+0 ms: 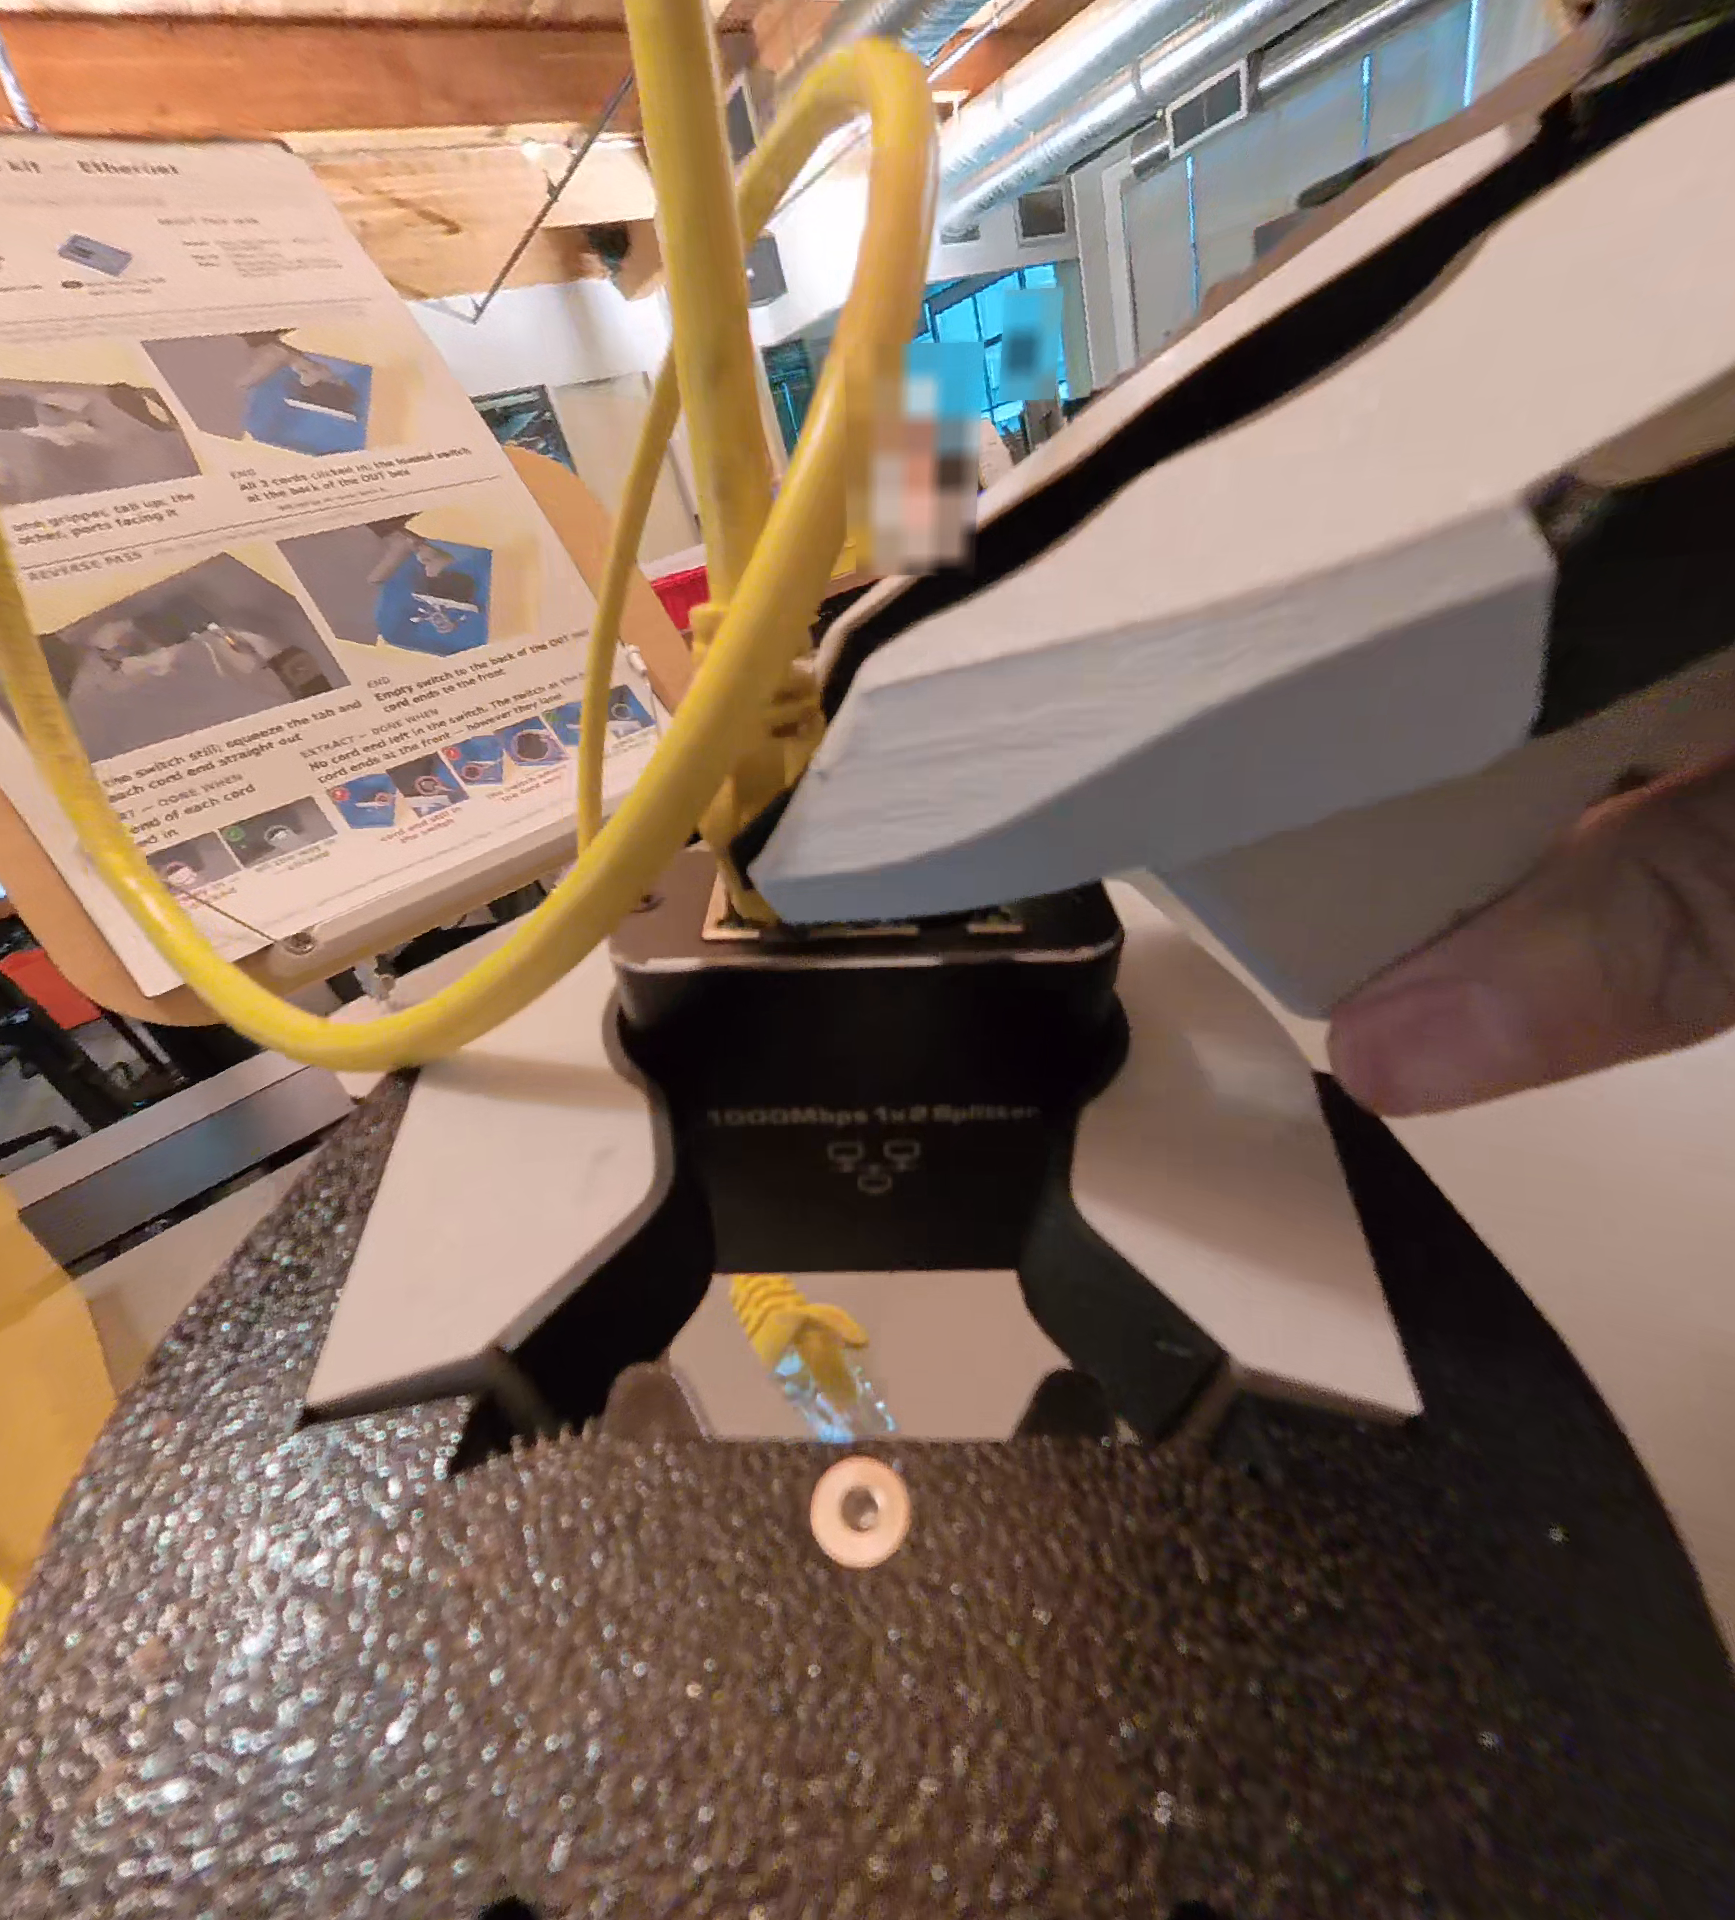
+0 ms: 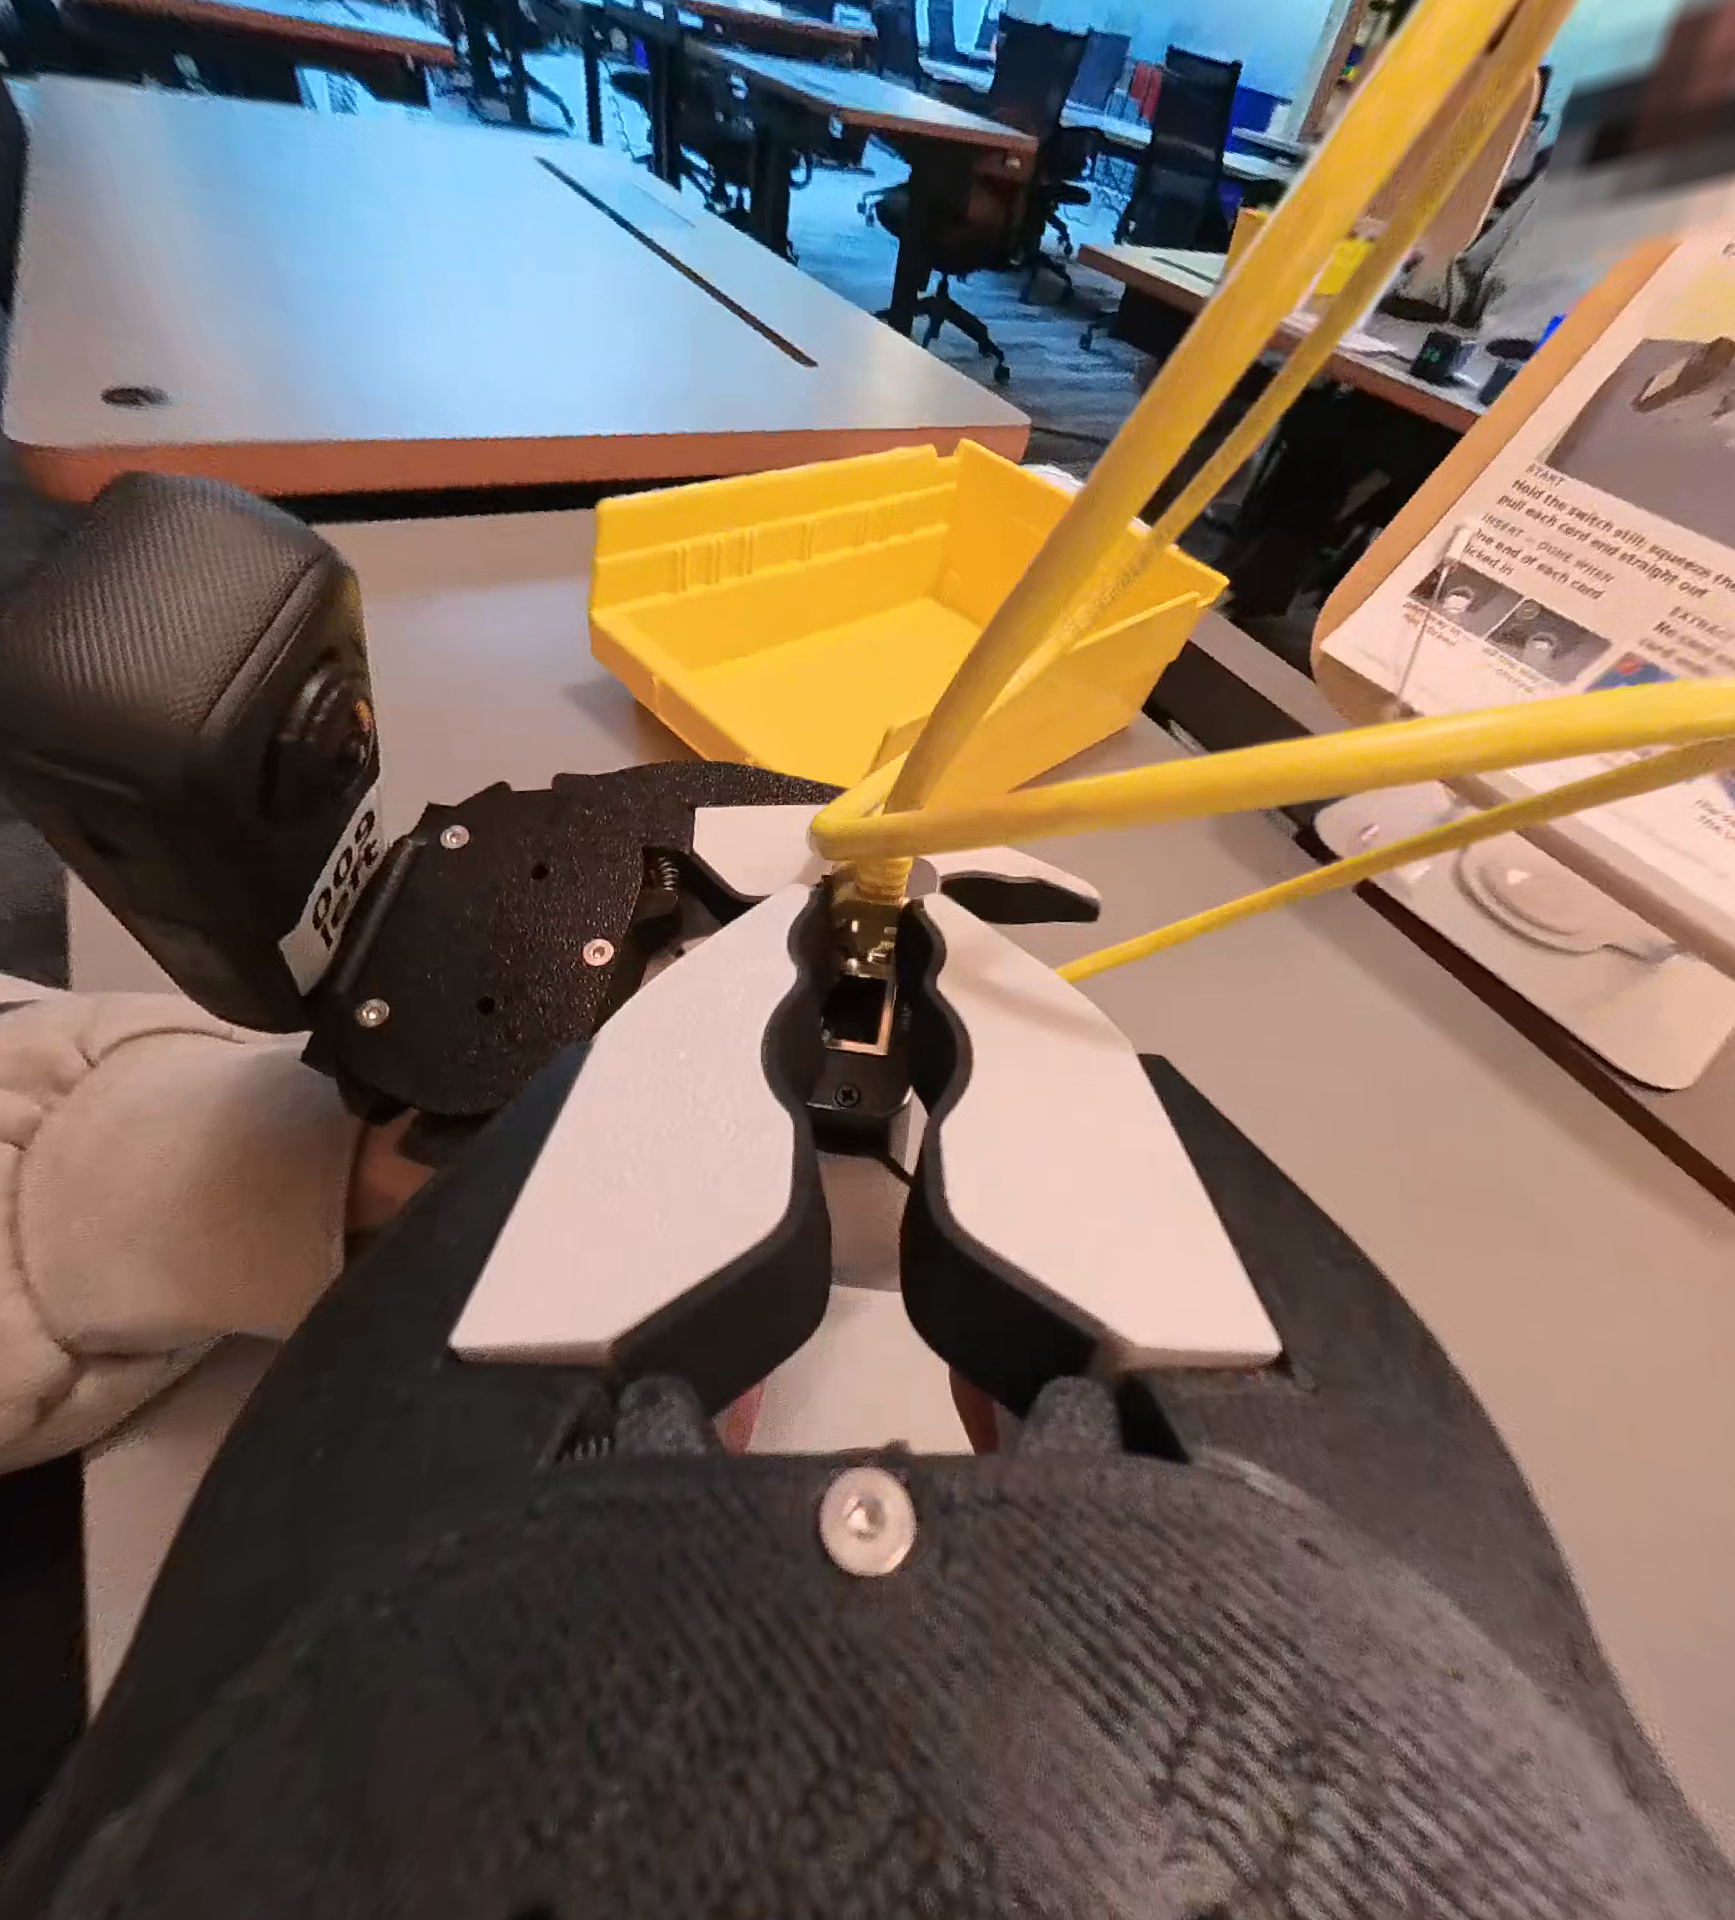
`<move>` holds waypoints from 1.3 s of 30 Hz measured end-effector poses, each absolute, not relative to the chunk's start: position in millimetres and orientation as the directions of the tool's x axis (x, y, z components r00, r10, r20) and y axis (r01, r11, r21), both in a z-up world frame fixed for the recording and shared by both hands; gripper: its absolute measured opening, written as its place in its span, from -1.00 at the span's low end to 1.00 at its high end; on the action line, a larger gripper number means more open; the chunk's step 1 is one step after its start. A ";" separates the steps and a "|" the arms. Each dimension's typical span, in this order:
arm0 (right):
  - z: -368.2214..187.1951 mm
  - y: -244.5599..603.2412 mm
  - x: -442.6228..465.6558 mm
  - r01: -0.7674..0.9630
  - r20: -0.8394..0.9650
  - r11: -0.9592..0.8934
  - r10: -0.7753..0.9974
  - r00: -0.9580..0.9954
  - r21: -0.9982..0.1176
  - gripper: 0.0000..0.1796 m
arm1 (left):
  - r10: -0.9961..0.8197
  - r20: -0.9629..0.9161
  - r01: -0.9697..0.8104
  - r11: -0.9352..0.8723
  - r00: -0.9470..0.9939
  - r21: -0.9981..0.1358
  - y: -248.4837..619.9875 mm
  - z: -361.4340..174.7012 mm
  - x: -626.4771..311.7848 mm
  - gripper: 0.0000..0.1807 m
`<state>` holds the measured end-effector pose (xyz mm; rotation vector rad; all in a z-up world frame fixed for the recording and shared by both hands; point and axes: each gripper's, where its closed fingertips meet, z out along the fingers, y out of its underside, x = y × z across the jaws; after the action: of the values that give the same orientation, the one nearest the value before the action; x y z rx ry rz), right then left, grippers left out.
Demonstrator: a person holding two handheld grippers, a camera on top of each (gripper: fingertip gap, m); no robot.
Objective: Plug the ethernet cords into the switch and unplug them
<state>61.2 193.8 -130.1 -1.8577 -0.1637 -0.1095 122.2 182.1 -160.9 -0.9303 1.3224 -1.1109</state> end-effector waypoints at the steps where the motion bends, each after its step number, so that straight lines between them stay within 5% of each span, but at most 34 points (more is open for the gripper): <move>1: -130.9 193.6 61.5 0.178 0.171 -0.292 0.050 0.984 -0.940 -0.85 | -0.966 -0.247 0.080 0.241 -0.076 -0.967 181.5 -161.7 122.5 -0.16; 9: -130.6 195.5 61.9 0.384 0.400 -0.398 0.044 0.915 -0.833 -0.86 | -0.974 -0.212 0.074 0.206 -0.084 -0.976 182.8 -161.7 123.3 -0.16; 17: -121.5 197.5 58.9 0.119 0.110 -0.264 0.048 0.993 -0.957 -0.85 | -0.970 -0.241 0.093 0.237 -0.030 -0.967 189.1 -153.5 119.5 -0.15; 25: -122.5 199.4 59.8 0.138 0.132 -0.284 0.038 0.990 -0.949 -0.85 | -0.975 -0.217 0.088 0.213 -0.038 -0.973 189.5 -154.8 120.3 -0.11; 39: -126.6 202.1 60.6 0.411 0.433 -0.406 0.041 0.900 -0.816 -0.85 | -0.978 -0.205 0.070 0.202 -0.047 -0.977 191.7 -158.4 121.1 -0.13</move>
<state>60.6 202.1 -126.6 -1.9590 -0.3296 -0.4198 121.1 191.7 -158.4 -0.9844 1.2904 -1.1250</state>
